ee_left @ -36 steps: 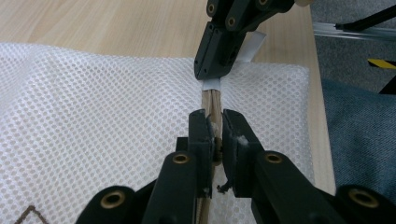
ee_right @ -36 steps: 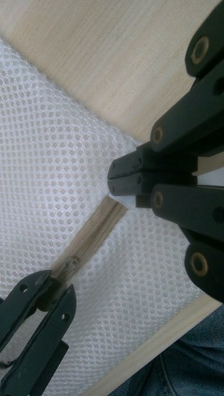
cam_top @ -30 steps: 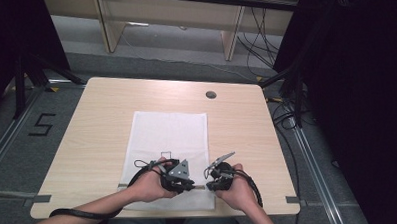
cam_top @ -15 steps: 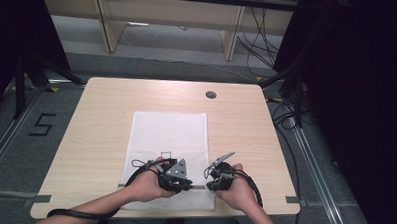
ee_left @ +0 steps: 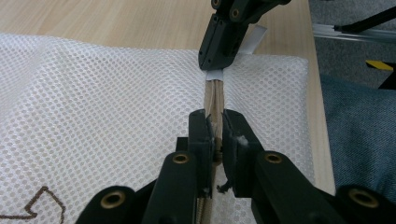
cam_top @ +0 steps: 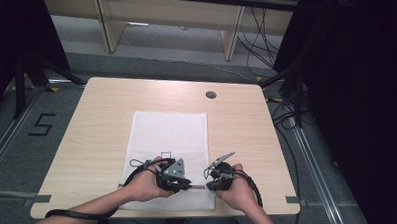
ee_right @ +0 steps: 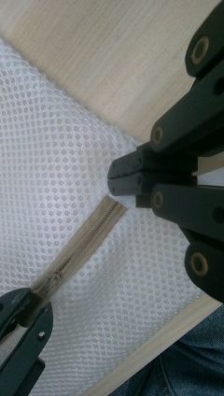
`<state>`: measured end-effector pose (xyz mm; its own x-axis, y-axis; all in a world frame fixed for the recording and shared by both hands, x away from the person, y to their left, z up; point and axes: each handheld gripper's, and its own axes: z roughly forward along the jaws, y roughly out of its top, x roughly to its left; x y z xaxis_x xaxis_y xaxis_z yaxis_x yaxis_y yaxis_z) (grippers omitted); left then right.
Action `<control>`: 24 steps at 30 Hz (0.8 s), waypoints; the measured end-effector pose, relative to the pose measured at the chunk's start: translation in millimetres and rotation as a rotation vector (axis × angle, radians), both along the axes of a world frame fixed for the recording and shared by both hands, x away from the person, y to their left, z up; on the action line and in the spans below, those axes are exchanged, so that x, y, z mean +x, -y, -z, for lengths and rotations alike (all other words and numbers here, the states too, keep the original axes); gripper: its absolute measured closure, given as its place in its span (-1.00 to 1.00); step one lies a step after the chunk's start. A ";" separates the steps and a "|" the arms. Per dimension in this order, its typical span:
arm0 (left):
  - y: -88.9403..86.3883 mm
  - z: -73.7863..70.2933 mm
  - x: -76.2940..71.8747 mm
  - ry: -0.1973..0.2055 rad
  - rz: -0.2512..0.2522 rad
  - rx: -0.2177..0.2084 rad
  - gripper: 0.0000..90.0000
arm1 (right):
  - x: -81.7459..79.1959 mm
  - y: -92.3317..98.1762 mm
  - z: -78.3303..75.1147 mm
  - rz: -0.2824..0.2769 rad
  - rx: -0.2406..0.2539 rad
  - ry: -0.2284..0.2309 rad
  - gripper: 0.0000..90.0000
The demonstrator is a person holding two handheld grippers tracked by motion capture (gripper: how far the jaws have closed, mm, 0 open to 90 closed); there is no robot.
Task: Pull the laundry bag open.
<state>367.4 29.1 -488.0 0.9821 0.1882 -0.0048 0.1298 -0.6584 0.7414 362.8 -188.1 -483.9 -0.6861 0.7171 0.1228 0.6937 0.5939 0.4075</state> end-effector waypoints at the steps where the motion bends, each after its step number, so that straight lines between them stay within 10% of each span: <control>1: 0.0 0.0 -0.1 -0.002 -0.001 -0.001 0.83 | -0.2 -0.5 -0.1 -0.001 -0.005 0.003 1.00; 24: -1.1 0.3 -0.6 -0.010 0.000 -0.011 0.83 | -0.4 -1.0 -0.6 0.006 -0.008 -0.004 1.00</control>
